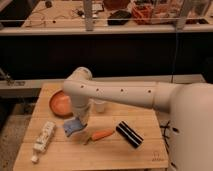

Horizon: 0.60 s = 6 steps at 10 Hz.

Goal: Place the white sponge in the ceramic cup

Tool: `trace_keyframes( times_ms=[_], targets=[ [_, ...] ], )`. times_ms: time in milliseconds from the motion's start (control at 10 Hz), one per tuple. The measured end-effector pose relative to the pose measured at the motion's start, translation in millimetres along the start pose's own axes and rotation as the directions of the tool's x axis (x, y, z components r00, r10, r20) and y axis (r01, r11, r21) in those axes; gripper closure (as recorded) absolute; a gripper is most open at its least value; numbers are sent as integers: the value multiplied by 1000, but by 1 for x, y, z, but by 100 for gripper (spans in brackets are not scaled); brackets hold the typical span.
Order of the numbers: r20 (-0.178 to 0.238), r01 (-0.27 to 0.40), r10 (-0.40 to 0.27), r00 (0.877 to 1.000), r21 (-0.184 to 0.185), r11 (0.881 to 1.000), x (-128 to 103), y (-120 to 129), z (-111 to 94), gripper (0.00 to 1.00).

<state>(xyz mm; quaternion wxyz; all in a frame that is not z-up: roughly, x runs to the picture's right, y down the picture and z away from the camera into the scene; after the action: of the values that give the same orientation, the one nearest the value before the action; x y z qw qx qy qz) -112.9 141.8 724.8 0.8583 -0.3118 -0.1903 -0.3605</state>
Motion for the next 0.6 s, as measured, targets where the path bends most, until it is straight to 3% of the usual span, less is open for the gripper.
trace_keyframes(
  times_ms=[600],
  targets=[
    [-13, -39, 39, 999, 14, 999, 22, 1, -26, 98]
  ],
)
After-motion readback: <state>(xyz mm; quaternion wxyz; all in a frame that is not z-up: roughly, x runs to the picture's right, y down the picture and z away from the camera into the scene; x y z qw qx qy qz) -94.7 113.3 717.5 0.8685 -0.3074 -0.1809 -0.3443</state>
